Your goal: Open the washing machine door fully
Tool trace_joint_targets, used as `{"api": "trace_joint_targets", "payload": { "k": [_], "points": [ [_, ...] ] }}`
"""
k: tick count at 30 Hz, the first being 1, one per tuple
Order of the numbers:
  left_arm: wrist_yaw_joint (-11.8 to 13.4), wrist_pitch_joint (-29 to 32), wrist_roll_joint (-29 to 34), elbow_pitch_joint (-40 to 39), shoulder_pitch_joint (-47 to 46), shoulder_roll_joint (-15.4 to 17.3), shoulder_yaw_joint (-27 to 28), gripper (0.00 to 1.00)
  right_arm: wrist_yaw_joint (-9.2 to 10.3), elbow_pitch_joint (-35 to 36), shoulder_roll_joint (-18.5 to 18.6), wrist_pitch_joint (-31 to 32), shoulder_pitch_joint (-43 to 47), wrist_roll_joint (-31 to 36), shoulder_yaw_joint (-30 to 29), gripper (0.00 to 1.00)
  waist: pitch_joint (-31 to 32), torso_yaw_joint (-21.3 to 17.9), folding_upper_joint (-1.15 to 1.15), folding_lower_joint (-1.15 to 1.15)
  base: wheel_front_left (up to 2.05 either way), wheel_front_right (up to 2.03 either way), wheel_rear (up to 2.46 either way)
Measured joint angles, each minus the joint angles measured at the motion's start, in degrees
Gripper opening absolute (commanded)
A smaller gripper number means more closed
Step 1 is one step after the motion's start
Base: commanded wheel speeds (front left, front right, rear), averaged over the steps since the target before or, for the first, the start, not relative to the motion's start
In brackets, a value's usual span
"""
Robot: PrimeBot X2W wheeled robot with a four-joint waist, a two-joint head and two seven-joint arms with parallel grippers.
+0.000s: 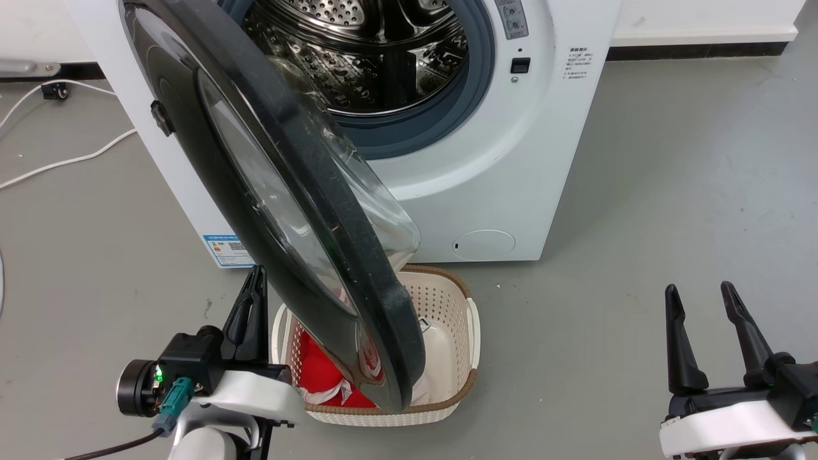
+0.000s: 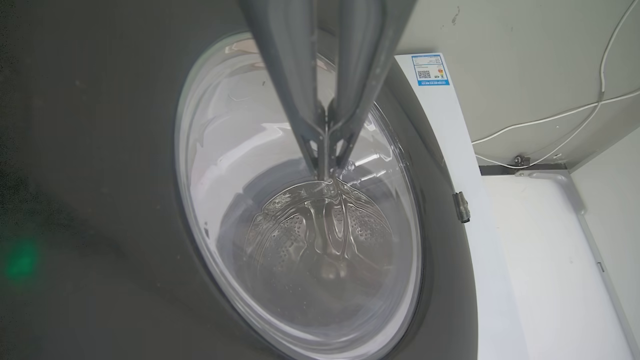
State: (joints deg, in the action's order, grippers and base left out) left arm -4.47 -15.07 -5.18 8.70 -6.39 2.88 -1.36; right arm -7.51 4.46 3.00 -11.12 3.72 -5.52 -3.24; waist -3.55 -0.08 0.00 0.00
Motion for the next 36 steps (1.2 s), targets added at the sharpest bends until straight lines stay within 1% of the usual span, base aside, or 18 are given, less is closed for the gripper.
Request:
{"api": "trace_joint_targets", "payload": {
  "k": [6, 10, 14, 21, 25, 32, 36],
  "points": [
    [0.14, 0.00, -1.11, -0.02, -0.08, 0.00, 0.42, 0.00, 0.00, -0.26, 0.00, -0.01, -0.14, 0.00, 0.03, 1.00, -0.18, -0.05, 0.00, 0.00, 0.00, 0.00, 0.00],
    [1.09, 0.00, -2.44, -1.56, -1.10, 0.00, 1.46, 0.00, 0.00, -0.37, -0.01, 0.00, -0.18, 0.01, -0.03, 1.00, -0.24, 0.00, 0.00, 0.00, 0.00, 0.00, 0.00],
    [2.05, 0.00, -3.12, -5.13, -1.75, 0.00, 2.22, 0.00, 0.00, -0.40, -0.01, 0.00, -0.24, 0.01, -0.03, 1.00, -0.39, 0.15, 0.00, 0.00, 0.00, 0.00, 0.00],
    [3.54, 0.00, -2.65, -15.39, -3.35, -0.01, 2.72, 0.00, 0.00, -0.48, -0.02, 0.01, -0.30, 0.26, -0.07, 1.00, -0.45, 0.39, 0.00, 0.00, 0.00, 0.00, 0.00],
    [4.50, -0.01, -1.64, -22.01, -3.53, -0.01, 1.43, 0.00, 0.00, -0.49, -0.02, 0.07, -0.33, 0.37, -0.18, 1.00, -0.45, 0.39, 0.00, 0.00, 0.00, 0.00, 0.00],
    [4.43, -0.01, -0.01, -33.41, -5.54, 0.00, -2.59, 0.00, 0.00, -0.56, -0.02, 0.10, -0.49, 0.42, -0.33, 1.00, -0.42, 0.41, 0.00, 0.00, 0.00, 0.00, 0.00],
    [3.90, -0.01, 0.92, -39.10, -5.94, -0.01, -5.46, 0.00, 0.00, -0.78, -0.02, 0.10, -0.48, 0.33, -0.30, 1.00, -0.14, 0.40, 0.00, 0.01, 0.00, 0.00, 0.00]
  ]
}}
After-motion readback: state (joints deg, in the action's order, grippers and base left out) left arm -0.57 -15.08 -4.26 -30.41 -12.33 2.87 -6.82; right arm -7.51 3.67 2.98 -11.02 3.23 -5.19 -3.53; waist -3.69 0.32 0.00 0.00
